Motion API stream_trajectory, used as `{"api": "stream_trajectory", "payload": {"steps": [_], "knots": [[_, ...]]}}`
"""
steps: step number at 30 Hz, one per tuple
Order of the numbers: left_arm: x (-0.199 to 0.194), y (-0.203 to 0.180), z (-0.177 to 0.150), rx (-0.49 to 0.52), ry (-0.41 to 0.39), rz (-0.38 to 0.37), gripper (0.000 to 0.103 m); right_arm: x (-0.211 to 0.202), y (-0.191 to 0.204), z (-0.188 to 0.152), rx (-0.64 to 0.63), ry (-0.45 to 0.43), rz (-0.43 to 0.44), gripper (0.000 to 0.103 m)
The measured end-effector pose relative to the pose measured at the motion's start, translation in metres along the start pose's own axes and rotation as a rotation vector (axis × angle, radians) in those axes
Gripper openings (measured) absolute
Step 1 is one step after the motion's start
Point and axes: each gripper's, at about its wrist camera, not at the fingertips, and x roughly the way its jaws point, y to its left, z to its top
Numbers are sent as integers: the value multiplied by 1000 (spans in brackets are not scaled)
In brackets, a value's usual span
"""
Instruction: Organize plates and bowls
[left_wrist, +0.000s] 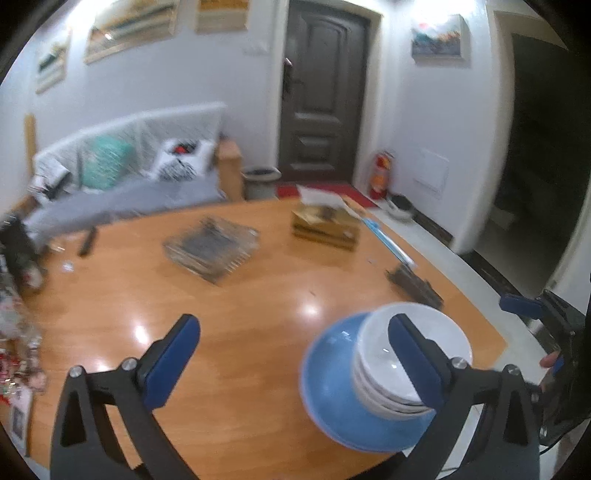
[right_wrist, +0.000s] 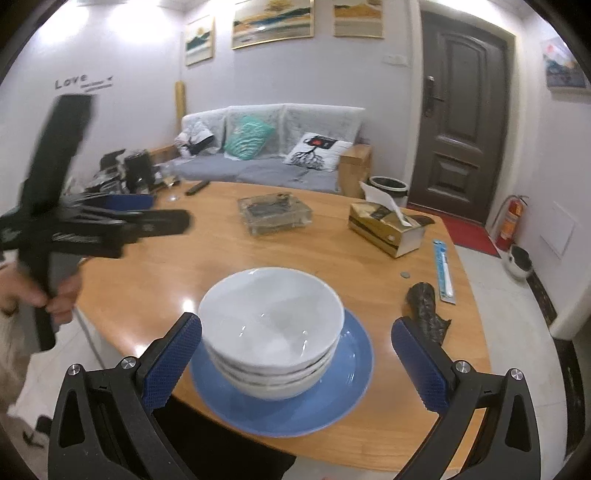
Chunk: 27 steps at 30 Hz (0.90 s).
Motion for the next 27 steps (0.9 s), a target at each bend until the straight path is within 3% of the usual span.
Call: {"api": "stream_trajectory", "payload": {"steps": [10, 16, 27], "knots": [[-52, 30, -1, -52, -136, 173, 103, -10, 11, 26, 27, -133, -38, 102], [-72, 41, -6, -55, -157, 244, 103, -17, 19, 42, 31, -177, -64, 102], [-81, 50, -9, -74, -164, 265, 103, -25, 32, 53, 0, -209, -74, 102]]}}
